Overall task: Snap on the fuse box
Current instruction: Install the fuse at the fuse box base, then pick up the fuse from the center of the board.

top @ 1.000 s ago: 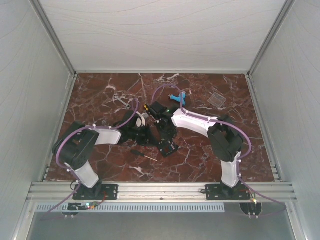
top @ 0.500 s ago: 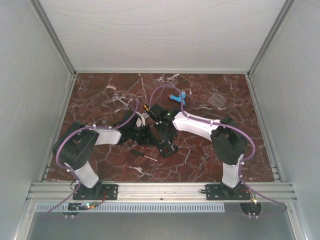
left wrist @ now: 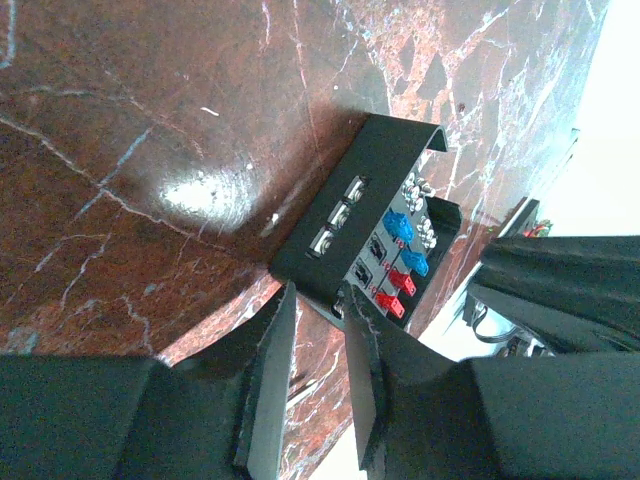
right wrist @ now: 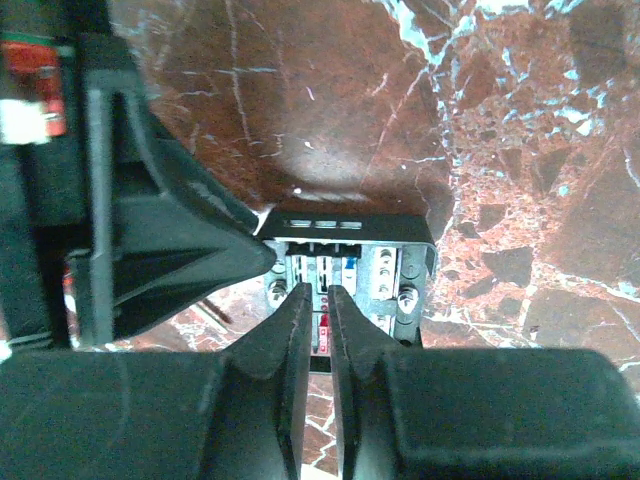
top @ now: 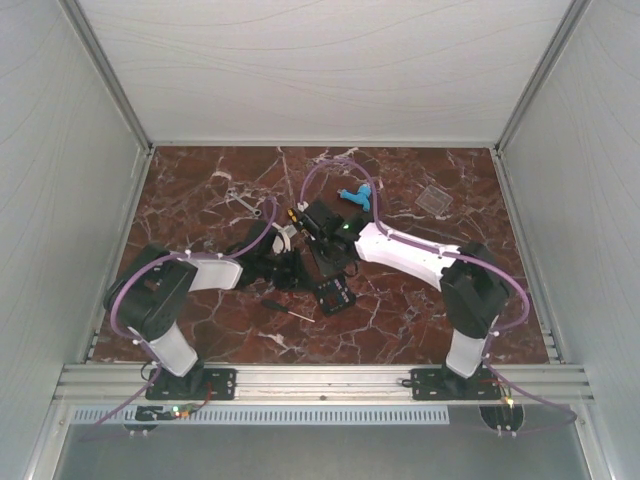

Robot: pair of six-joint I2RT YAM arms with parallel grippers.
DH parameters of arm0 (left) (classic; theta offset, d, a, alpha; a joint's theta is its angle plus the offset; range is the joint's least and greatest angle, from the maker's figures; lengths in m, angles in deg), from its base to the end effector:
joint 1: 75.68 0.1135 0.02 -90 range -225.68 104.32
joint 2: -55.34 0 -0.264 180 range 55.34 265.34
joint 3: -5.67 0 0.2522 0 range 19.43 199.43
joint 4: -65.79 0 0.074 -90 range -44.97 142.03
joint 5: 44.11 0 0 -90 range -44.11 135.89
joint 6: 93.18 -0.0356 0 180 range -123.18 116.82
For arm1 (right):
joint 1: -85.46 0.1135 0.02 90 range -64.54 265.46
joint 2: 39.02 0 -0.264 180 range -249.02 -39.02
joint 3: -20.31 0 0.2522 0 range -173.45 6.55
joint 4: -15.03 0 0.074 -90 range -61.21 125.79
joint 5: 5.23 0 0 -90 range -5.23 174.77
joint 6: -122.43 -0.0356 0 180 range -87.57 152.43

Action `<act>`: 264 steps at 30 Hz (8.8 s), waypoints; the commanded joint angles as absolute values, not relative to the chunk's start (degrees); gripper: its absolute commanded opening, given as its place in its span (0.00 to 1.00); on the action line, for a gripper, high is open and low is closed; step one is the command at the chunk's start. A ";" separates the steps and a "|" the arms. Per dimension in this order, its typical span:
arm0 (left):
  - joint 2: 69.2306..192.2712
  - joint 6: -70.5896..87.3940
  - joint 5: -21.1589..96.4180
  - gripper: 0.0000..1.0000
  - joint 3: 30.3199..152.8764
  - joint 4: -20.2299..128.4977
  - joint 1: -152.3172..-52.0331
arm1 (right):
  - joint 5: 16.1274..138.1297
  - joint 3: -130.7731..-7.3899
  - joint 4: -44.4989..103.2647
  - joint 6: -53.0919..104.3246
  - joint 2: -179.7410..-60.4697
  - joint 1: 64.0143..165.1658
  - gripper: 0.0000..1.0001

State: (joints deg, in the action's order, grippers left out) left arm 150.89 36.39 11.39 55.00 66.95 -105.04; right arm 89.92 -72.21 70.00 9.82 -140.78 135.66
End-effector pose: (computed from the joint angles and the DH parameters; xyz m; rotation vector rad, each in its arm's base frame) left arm 0.2455 -0.1612 0.1210 0.0989 2.5603 -1.2454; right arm 0.2395 0.2825 0.2329 -0.6201 2.6426 0.2705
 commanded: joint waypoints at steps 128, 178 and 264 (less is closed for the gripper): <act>147.75 29.82 58.45 0.30 61.90 32.72 -126.48 | 96.02 -26.36 33.77 15.58 -103.07 126.10 0.98; 134.75 27.96 64.33 0.18 60.29 41.98 -127.70 | 81.12 -29.63 32.70 10.25 -102.39 126.21 0.94; 146.77 30.24 62.06 0.21 68.34 31.89 -126.57 | 80.49 -27.31 30.54 12.05 -101.43 126.11 0.94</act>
State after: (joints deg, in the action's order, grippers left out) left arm 148.07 26.21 61.70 66.39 34.03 -126.37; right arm 82.40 -28.10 34.33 12.11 -102.92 126.28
